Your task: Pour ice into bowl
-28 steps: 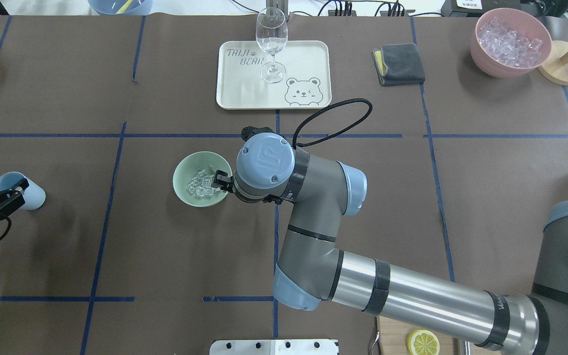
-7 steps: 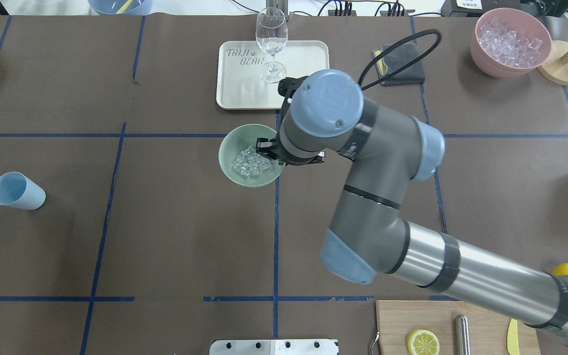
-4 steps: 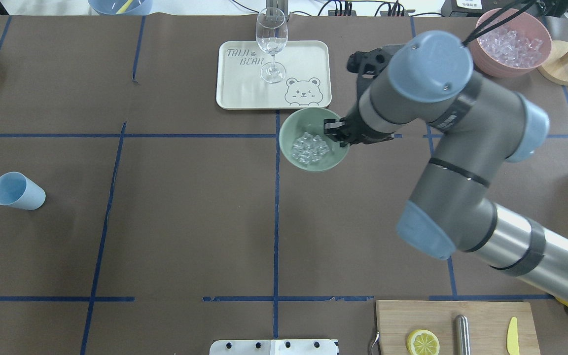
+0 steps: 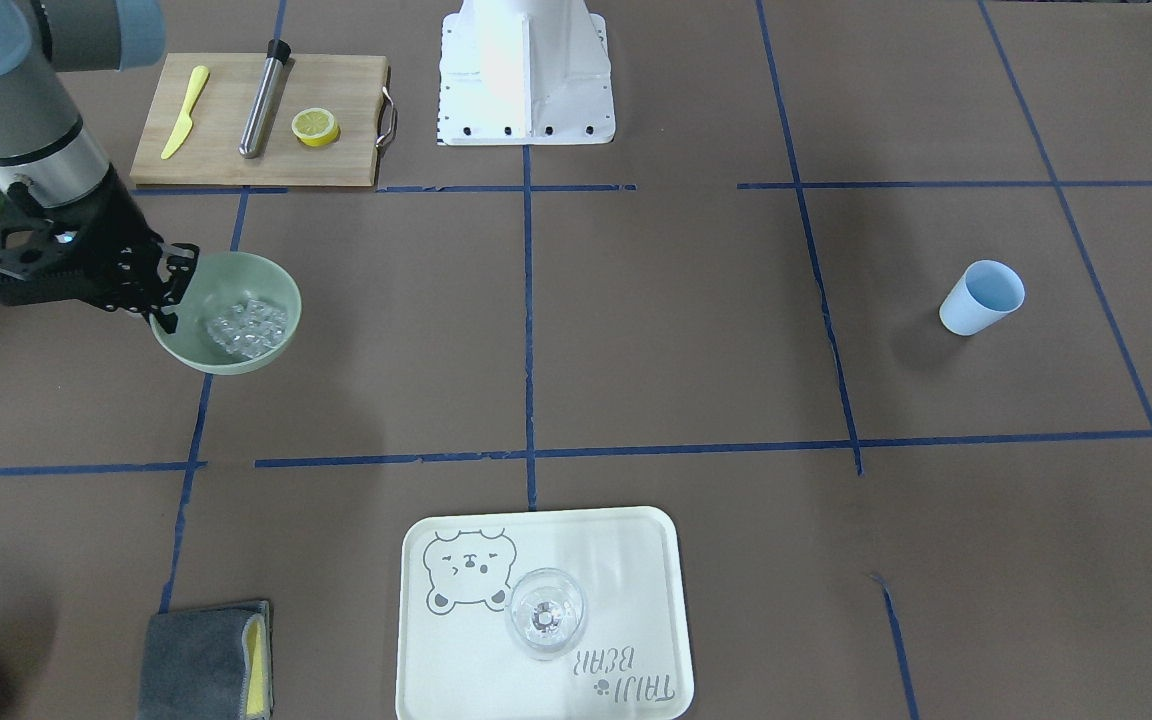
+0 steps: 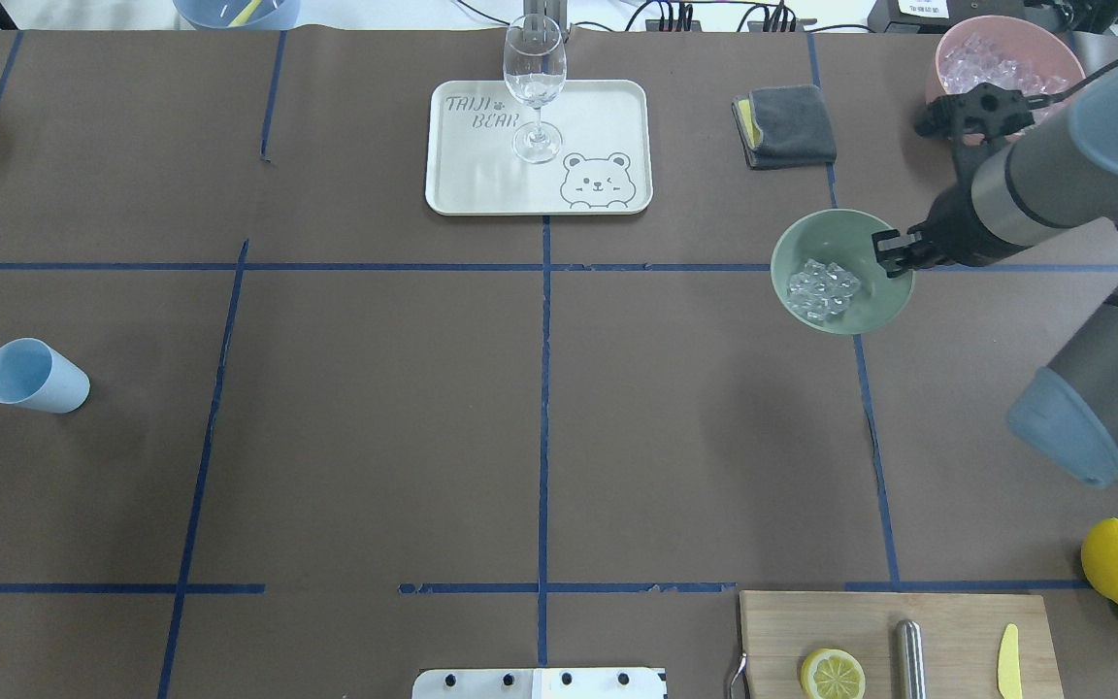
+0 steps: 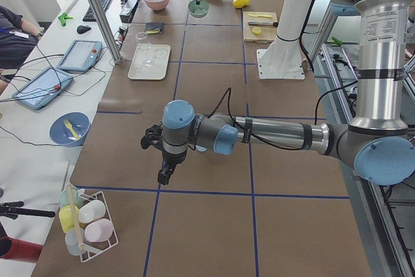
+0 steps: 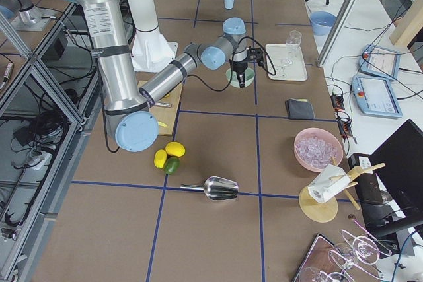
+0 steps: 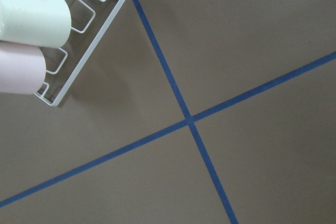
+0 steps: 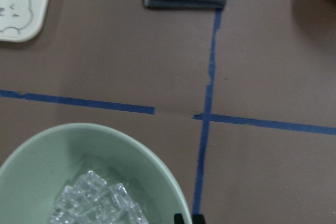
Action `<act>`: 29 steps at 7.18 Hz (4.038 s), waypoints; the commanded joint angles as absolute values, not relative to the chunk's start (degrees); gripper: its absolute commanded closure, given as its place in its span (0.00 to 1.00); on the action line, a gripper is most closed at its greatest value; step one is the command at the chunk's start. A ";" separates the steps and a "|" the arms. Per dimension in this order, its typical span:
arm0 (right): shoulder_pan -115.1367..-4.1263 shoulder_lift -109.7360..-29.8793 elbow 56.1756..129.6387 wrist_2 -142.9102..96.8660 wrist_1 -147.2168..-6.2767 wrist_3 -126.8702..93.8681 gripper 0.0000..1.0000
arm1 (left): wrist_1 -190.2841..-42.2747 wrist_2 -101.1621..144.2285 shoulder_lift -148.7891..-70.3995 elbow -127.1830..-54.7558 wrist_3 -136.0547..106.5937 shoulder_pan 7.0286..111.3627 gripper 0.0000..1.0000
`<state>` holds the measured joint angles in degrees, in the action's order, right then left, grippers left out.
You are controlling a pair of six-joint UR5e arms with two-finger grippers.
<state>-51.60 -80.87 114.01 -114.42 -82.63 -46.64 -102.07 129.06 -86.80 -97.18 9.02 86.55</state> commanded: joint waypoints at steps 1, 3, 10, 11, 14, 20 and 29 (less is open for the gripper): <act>-53.26 -91.19 111.02 -115.13 -74.28 -45.70 1.00 | -101.78 130.25 -86.84 -96.68 9.14 86.92 0.00; -55.28 -95.07 108.04 -120.74 -74.18 -45.09 1.00 | -101.78 130.34 -86.92 -96.68 9.05 86.92 0.00; -59.74 -95.54 102.22 -120.93 -73.05 -40.73 0.00 | -101.95 130.25 -87.01 -96.68 9.05 87.01 0.00; -63.07 -95.80 102.39 -120.94 -73.99 -35.21 0.00 | -101.95 130.17 -87.01 -96.68 9.05 87.01 0.00; -74.14 -95.28 103.35 -121.02 -84.60 -13.00 0.00 | -101.87 130.17 -86.84 -96.68 9.14 87.01 0.00; -90.69 -98.35 103.89 -136.67 -90.87 0.61 0.00 | -96.17 130.52 -86.83 -95.19 10.01 91.74 0.00; -91.05 -98.09 100.72 -138.25 -90.09 -0.26 0.00 | -87.98 135.44 -87.19 -96.06 1.41 92.29 0.00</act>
<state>-91.05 -98.10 100.83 -138.24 -90.02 -0.20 -87.96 135.28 -87.17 -95.87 2.84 92.28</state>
